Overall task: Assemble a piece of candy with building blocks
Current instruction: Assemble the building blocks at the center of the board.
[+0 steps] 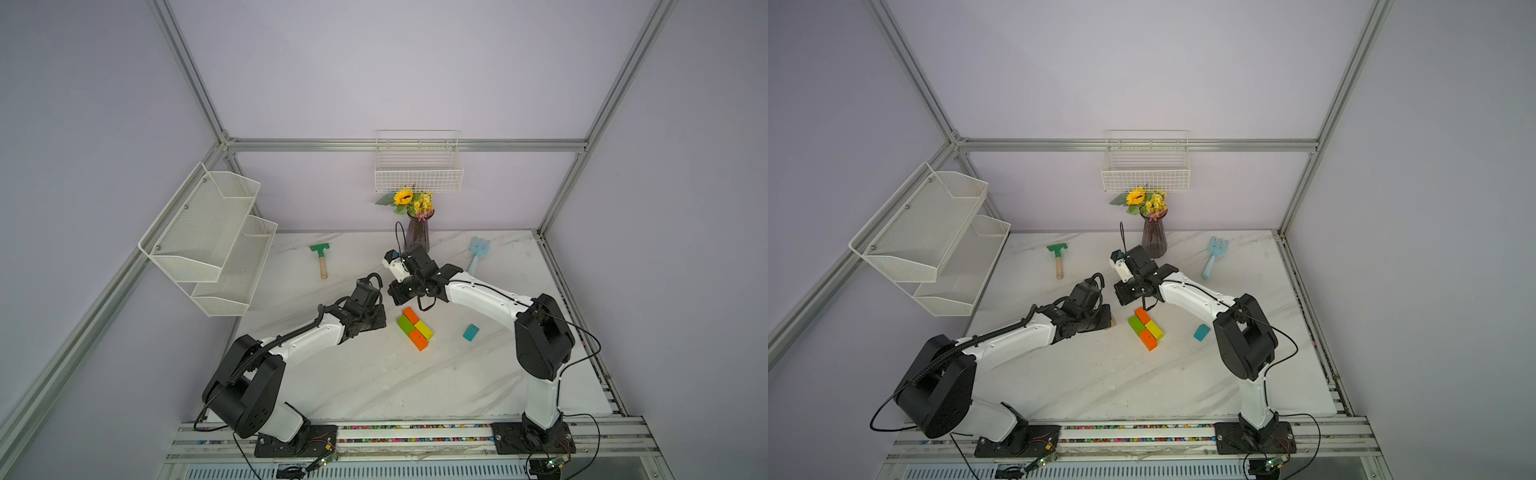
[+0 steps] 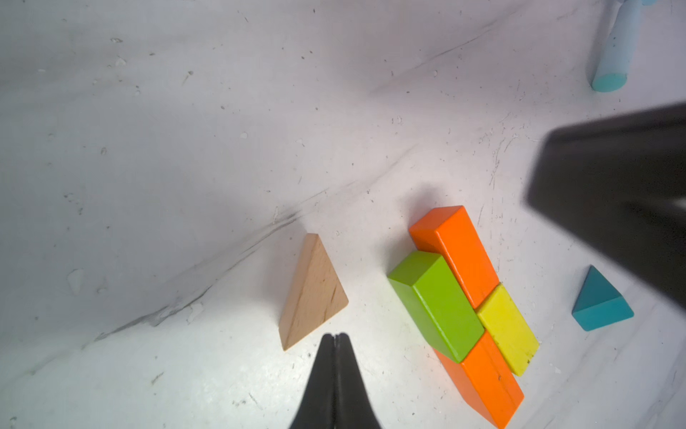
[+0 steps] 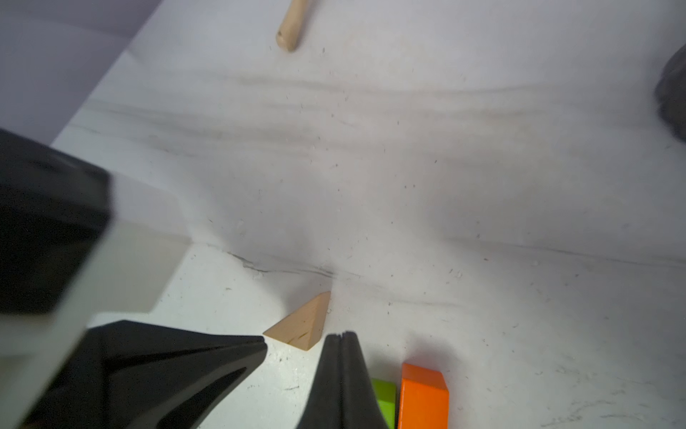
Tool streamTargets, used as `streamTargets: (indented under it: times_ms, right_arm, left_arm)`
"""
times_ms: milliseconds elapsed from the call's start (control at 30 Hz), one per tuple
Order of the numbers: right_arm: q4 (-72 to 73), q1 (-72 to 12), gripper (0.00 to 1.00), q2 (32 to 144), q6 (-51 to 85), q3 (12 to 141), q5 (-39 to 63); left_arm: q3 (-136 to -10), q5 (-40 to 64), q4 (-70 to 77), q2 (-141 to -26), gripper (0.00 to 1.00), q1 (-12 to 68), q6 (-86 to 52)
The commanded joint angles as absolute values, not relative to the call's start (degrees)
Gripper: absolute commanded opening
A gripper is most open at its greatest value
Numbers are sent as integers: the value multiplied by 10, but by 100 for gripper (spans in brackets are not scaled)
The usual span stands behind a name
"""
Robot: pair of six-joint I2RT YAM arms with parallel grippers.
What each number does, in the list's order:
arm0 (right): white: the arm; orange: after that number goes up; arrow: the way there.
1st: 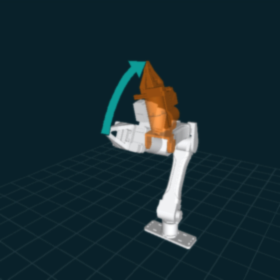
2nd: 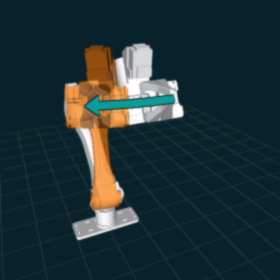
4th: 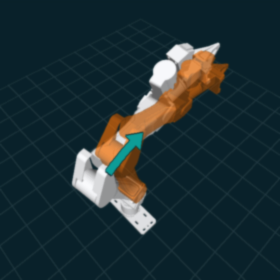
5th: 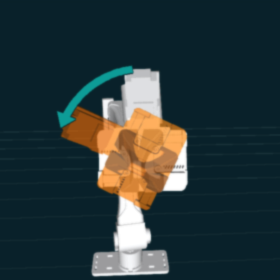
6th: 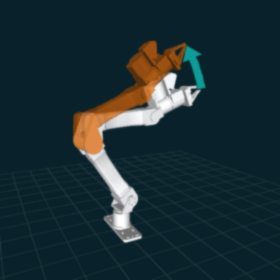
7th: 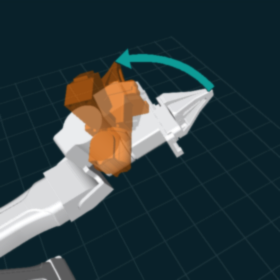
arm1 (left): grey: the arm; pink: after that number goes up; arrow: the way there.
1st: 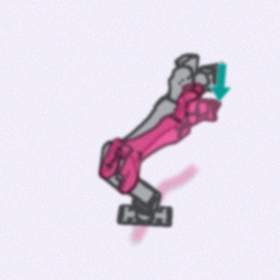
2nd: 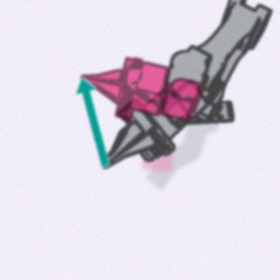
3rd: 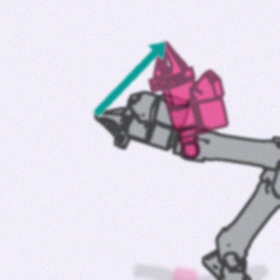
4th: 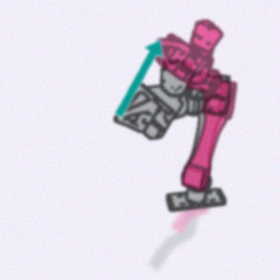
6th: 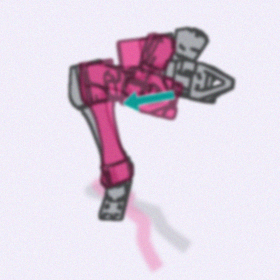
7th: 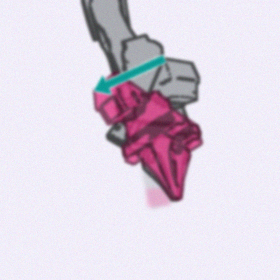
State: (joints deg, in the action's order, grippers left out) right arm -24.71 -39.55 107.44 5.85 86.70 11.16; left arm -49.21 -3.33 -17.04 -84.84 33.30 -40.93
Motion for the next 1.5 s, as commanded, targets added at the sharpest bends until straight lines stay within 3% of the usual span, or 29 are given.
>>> streamTargets:
  times_ms: [0, 200, 667, 1467]
  right_arm:
    - [-219, -384, 0, 1007, 91, 789, 93]
    - [-186, -316, 0, 966, 114, 680, 142]
    - [-217, -303, 0, 1138, 50, 792, 169]
    - [-224, -318, 0, 1139, 44, 770, 171]
  left_arm:
    - [-483, -17, -130, -826, 0, 339, -398]
    - [-481, 56, -57, -866, 0, 353, -405]
    - [-489, 40, -56, -896, 0, 376, -419]
    - [-487, 37, -50, -915, 0, 386, -426]
